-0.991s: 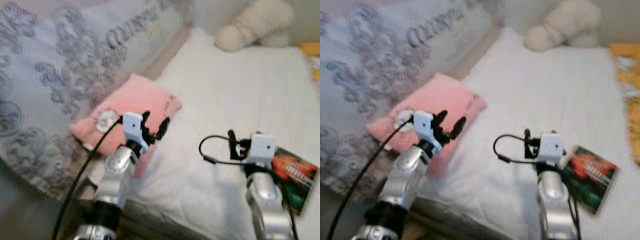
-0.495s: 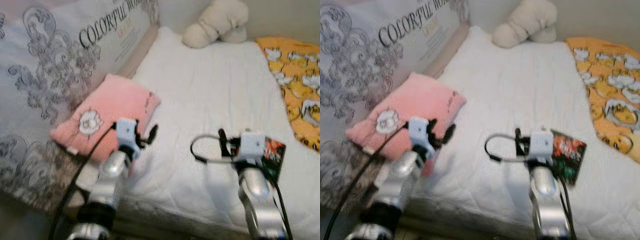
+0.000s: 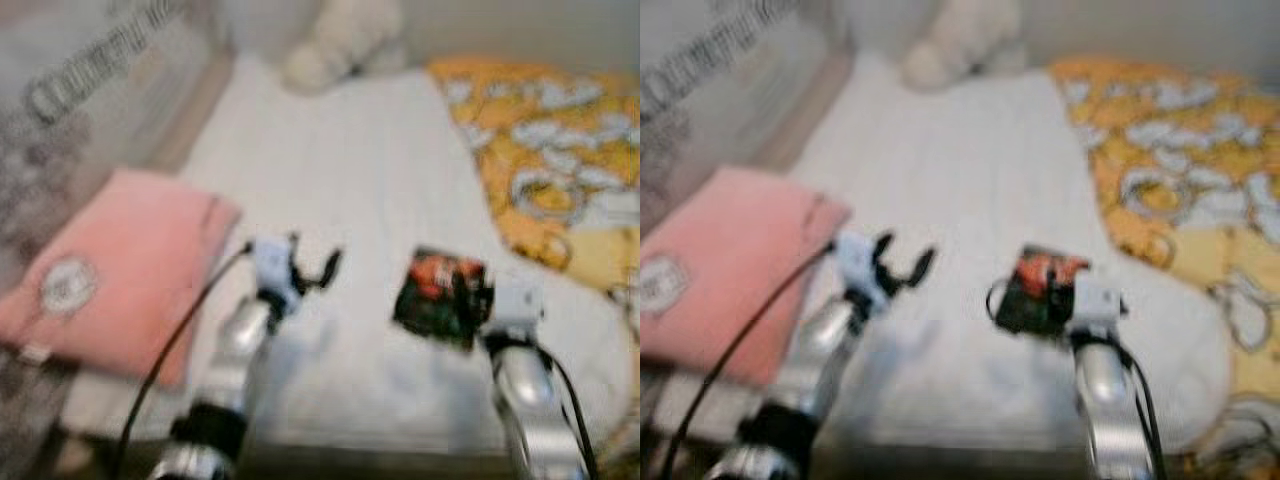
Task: Clean up the room
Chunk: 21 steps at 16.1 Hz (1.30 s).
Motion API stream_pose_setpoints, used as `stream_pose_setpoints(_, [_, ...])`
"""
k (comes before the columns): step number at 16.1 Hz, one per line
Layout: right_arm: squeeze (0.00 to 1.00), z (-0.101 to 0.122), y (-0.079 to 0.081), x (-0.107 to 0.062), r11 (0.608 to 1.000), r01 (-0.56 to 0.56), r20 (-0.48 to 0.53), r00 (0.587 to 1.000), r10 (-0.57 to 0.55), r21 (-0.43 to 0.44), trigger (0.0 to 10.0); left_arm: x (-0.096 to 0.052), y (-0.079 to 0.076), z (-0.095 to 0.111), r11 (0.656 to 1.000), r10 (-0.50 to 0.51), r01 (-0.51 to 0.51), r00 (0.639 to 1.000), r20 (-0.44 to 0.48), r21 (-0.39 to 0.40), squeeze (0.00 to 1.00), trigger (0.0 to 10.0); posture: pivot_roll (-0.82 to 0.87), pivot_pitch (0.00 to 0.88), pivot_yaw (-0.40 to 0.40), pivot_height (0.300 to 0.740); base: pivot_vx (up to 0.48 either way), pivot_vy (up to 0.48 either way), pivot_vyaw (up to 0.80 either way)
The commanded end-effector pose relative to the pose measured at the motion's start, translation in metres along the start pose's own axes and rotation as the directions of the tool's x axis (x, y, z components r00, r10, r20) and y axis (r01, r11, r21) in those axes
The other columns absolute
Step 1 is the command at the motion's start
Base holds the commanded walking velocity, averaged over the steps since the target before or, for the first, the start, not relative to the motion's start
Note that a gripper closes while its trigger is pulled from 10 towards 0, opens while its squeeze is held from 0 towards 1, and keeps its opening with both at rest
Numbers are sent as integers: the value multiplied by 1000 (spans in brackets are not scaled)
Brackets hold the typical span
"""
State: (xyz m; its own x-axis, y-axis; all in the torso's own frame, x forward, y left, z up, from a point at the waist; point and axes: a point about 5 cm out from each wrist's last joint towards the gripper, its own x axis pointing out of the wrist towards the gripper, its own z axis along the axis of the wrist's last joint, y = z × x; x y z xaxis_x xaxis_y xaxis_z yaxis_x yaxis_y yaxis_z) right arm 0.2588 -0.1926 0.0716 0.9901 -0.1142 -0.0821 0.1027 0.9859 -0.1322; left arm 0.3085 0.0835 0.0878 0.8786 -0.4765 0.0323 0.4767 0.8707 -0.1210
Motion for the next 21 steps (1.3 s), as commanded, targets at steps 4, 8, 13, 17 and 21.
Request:
stream_pose_setpoints(4, [0,4,10,11,1000,-25,-2,1000,24,-7,10000,3,8,-6,999,35,-36,998,-56,-8,0,10000,22,0,-11,740,0,0,-148])
stream_pose_setpoints(8, [0,-12,5,2,999,-23,-45,999,25,44,10000,25,18,-17,994,110,-110,977,-184,9,0,10000,6,0,-23,740,0,0,-597])
stream_pose_setpoints(13, [0,-33,-10,-29,1000,0,-109,994,2,25,10000,37,17,-14,985,172,-165,959,-225,50,0,10000,-84,0,8,740,0,0,-630])
stream_pose_setpoints(17, [0,-14,-7,-36,999,10,-25,1000,-9,53,10000,14,24,-20,987,160,-158,981,-107,32,1000,10000,-80,0,28,740,0,0,-141])
stream_pose_setpoints(21, [0,-19,2,-41,999,-46,-57,997,47,9,10000,27,10,-17,988,151,-151,982,-112,8,1000,10000,-49,0,1,740,0,0,0])
